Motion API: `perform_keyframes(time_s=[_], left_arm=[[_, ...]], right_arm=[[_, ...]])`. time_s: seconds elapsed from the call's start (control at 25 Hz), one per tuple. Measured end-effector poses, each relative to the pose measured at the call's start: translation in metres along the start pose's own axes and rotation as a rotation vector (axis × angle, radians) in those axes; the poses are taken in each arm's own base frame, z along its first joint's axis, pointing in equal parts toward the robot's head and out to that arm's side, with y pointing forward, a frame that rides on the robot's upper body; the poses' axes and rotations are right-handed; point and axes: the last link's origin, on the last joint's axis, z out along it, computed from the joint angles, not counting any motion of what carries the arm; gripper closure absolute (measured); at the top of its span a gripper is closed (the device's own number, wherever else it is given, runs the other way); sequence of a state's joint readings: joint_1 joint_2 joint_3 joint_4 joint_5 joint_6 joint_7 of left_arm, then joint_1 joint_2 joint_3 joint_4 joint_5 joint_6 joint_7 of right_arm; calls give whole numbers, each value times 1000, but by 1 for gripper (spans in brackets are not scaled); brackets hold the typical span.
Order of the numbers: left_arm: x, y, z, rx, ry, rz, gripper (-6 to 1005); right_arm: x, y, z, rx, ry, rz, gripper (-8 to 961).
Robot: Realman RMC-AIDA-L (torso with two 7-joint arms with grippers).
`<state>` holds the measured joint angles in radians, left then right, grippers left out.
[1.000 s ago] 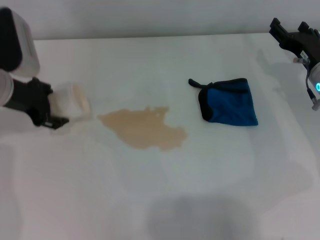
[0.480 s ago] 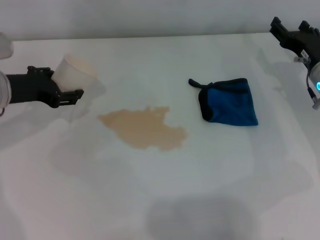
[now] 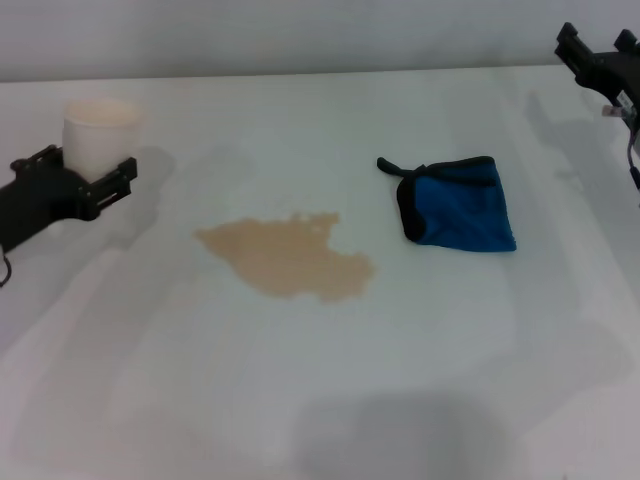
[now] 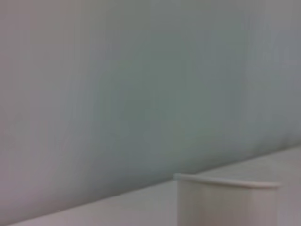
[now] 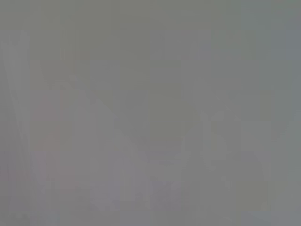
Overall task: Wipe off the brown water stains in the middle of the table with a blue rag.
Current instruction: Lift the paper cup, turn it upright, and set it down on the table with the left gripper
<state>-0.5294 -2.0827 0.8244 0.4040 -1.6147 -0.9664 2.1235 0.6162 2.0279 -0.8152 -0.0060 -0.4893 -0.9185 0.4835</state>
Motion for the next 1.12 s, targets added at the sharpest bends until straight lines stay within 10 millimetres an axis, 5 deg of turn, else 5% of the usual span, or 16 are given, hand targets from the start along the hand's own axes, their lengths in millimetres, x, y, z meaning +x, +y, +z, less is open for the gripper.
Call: perform_keyframes(time_s=[0.44,1.12], left_arm=[[-28,13,-3,162,107,-44,319],[-49,28,1,185,32,-92,310]], right_arm=[[-5,-3,1,1,-12,-14,82],[-5,-7,-3,-29,-7,-72,83]])
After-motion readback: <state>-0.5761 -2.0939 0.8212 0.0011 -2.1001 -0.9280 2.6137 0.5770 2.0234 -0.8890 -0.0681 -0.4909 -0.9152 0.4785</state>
